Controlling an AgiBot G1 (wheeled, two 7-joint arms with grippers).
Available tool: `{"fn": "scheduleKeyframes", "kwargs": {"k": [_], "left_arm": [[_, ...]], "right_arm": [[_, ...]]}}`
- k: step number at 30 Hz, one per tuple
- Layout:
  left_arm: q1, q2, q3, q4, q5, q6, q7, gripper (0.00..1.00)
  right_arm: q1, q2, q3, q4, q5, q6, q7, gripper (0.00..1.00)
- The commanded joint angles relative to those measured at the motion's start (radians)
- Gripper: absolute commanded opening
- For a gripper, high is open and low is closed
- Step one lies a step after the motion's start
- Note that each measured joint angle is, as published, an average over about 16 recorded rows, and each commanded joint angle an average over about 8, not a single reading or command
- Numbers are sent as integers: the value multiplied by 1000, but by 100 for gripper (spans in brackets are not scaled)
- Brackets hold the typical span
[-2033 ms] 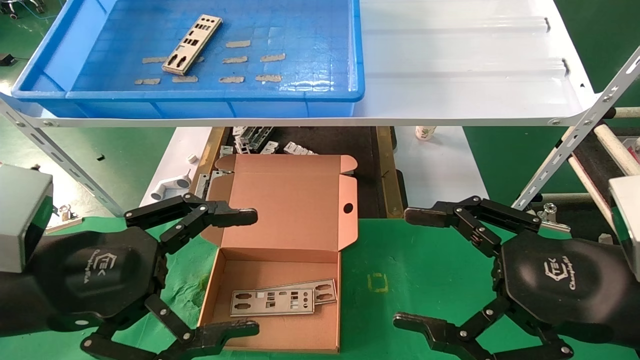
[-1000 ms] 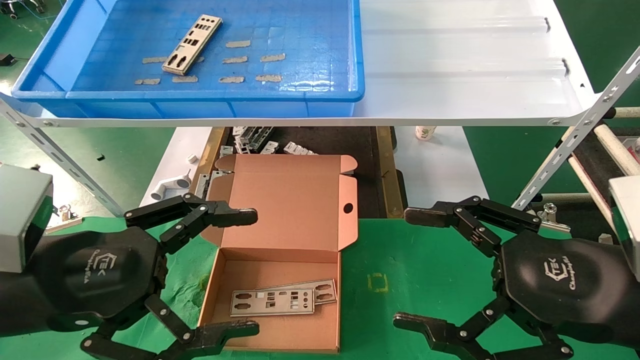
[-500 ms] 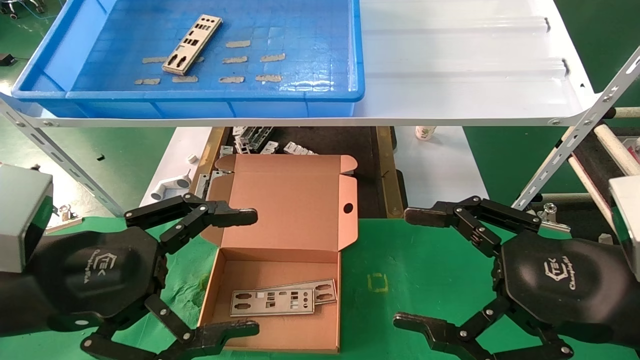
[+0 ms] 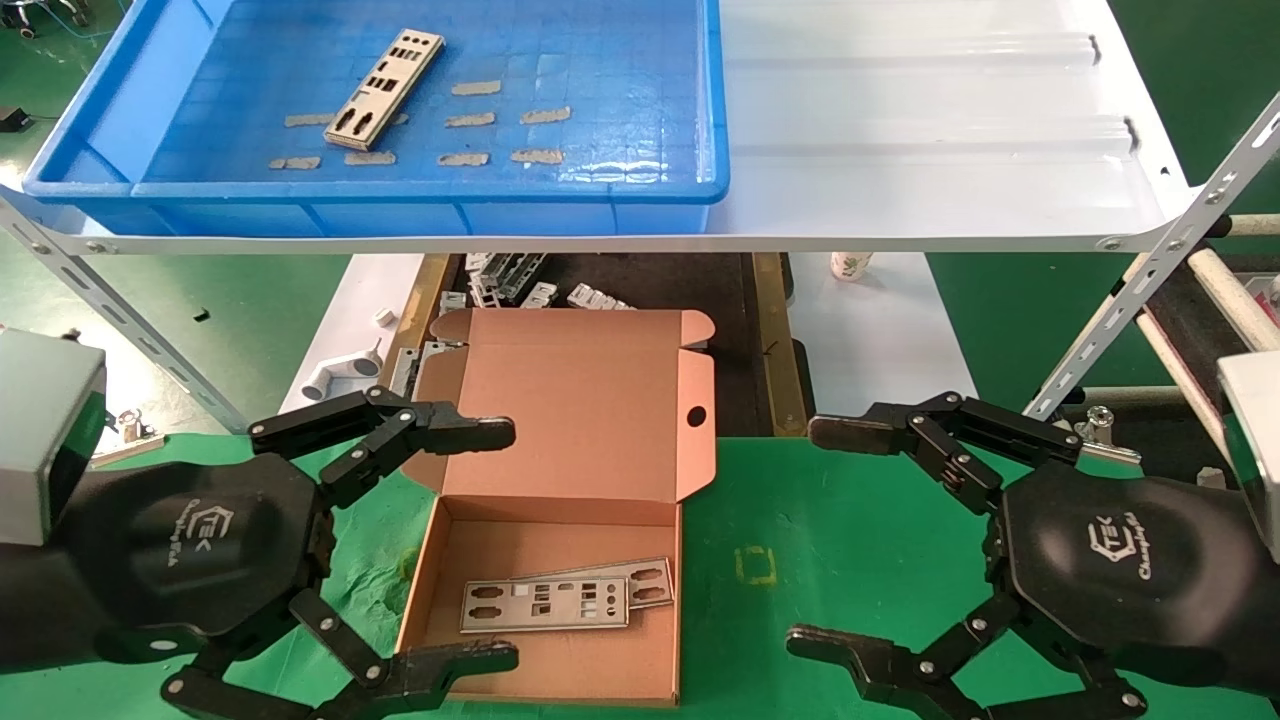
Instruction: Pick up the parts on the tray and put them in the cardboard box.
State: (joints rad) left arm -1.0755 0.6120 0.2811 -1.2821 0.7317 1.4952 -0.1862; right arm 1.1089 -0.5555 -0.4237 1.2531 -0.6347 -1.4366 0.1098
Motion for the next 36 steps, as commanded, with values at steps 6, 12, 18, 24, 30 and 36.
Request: {"fn": "scheduleKeyframes", "kwargs": {"k": [6, 12, 18, 24, 30, 36], "left_arm": [[0, 0, 0, 0, 0, 0, 0, 100], [0, 0, 0, 0, 0, 0, 0, 100], [0, 0, 0, 0, 0, 0, 0, 100], [0, 0, 0, 0, 0, 0, 0, 100], [0, 0, 0, 0, 0, 0, 0, 100], [0, 0, 0, 0, 0, 0, 0, 100]], "right_arm": [[0, 0, 0, 0, 0, 0, 0, 100], [0, 0, 0, 0, 0, 0, 0, 100], [0, 0, 0, 0, 0, 0, 0, 100], [0, 0, 0, 0, 0, 0, 0, 100], [0, 0, 0, 0, 0, 0, 0, 100], [0, 0, 0, 0, 0, 0, 0, 100]]}}
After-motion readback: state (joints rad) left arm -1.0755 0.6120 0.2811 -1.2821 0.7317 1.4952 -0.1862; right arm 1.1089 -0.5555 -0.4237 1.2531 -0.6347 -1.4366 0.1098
